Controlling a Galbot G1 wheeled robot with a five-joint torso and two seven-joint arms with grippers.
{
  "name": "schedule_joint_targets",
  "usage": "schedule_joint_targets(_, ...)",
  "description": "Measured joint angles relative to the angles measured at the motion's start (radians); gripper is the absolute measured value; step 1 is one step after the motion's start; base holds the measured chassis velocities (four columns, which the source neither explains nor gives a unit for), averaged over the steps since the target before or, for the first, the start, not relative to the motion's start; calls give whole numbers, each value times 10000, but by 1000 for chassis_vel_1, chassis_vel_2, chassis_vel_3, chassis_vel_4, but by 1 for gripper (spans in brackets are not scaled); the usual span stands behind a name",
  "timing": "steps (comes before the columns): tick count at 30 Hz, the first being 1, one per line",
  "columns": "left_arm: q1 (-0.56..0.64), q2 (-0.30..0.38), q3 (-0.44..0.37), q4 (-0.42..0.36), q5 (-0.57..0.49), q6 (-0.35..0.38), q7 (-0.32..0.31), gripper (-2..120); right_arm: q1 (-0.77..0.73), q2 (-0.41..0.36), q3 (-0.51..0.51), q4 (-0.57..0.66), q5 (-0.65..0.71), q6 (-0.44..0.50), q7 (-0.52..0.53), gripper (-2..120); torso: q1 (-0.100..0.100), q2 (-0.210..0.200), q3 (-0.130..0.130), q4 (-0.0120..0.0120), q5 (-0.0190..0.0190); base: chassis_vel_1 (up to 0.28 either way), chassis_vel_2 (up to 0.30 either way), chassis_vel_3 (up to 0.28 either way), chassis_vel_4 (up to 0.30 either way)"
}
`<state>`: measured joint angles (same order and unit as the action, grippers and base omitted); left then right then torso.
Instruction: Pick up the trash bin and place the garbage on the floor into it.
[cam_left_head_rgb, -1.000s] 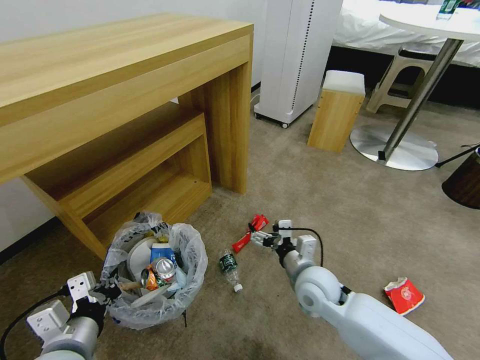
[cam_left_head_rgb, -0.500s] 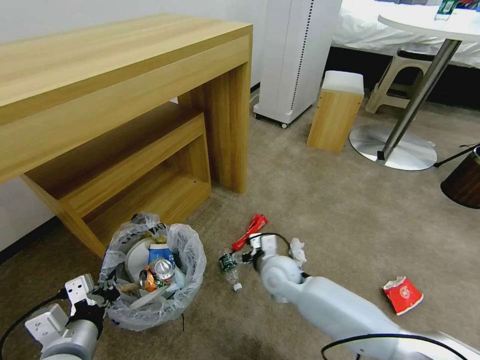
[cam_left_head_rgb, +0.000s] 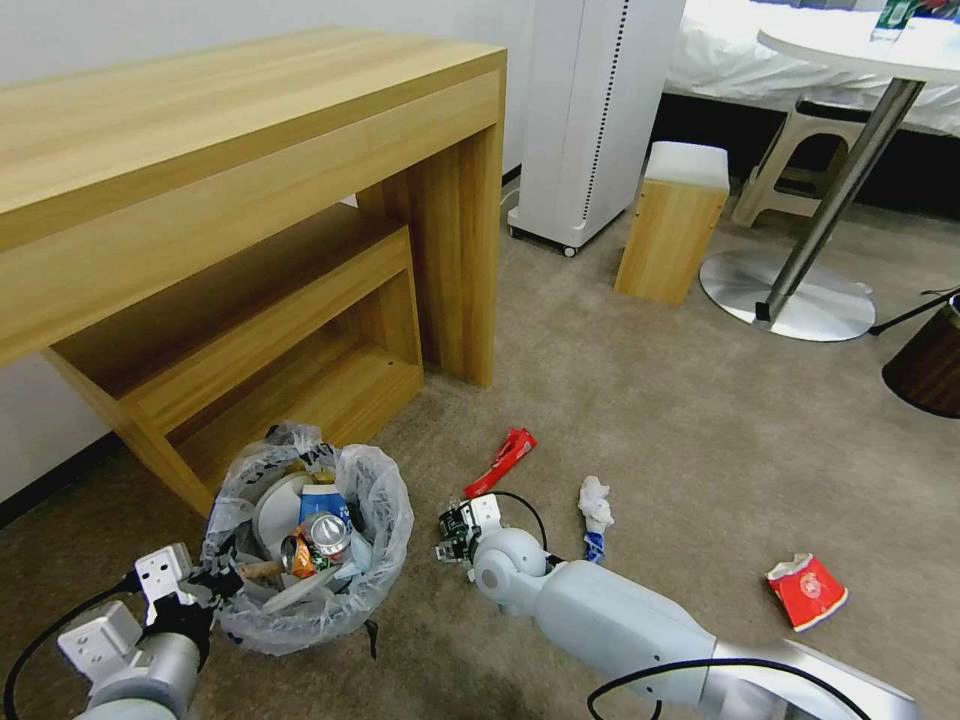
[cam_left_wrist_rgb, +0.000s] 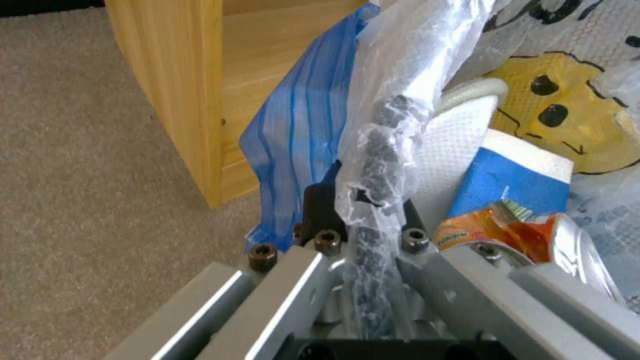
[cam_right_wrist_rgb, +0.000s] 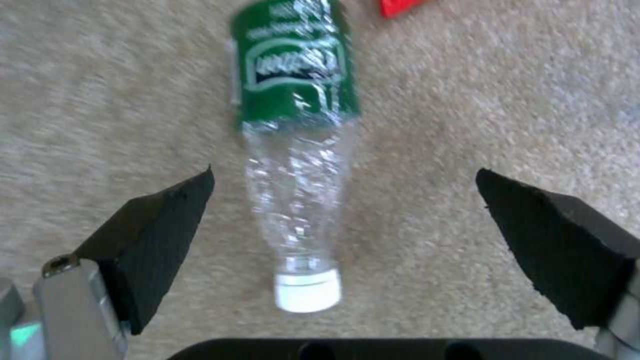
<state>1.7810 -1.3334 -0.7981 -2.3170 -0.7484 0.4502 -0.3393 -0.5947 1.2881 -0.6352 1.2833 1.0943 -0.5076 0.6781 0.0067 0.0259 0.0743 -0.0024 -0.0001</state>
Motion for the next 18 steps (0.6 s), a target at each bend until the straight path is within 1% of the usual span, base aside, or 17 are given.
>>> schedule_joint_targets(16,33,-7,161,-92,-6,-23,49,0,56,574,-235,-1660,-662,470,-816,100,-1,0,0,2,2,0,0,0,0)
schedule_joint_targets(18,61,25,186,-174,-10,-25,68,0,71,658,-239,-1961,-805,594,-939,97,-1,0,0,2,1,0,0,0,0)
